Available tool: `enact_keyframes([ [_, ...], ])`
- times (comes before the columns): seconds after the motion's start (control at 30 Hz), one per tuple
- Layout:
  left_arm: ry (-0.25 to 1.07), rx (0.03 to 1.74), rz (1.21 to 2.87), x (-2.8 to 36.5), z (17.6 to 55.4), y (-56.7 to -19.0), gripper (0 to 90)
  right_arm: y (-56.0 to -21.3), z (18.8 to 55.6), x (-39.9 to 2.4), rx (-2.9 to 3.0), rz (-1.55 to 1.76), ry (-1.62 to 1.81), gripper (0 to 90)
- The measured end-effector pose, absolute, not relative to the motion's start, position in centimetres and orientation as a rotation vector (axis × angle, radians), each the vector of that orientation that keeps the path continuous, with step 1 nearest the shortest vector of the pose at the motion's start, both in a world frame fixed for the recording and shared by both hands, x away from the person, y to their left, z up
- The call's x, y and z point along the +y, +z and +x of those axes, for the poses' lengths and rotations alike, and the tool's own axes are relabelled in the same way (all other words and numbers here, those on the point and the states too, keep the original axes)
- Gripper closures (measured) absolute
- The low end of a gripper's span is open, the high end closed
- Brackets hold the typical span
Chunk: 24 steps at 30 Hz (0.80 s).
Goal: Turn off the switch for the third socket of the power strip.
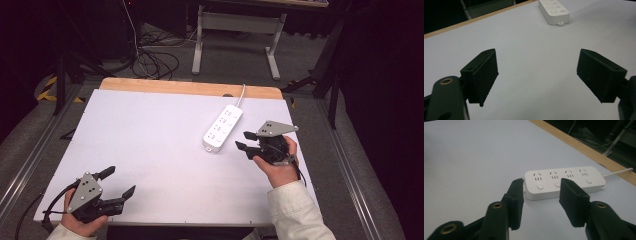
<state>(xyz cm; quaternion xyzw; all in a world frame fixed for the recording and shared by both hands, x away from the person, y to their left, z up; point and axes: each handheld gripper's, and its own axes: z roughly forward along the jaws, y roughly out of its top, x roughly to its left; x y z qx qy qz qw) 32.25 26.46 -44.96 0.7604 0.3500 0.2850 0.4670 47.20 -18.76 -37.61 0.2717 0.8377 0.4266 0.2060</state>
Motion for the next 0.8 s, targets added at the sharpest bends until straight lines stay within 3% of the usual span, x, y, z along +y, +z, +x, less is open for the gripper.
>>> enact_keyframes([
  [0.03,0.698,0.858,1.866,26.5,32.3,-45.0,17.6,-37.7,47.7,-18.5,2.352,0.761,1.184,66.9],
  [0.4,0.692,0.855,1.868,26.4,32.3,-44.9,17.7,-38.4,50.7,-17.0,2.359,0.832,1.167,89.6],
  [0.8,0.689,0.853,1.869,26.5,32.3,-44.9,17.8,-40.4,54.2,-16.0,2.336,0.91,1.182,90.0],
])
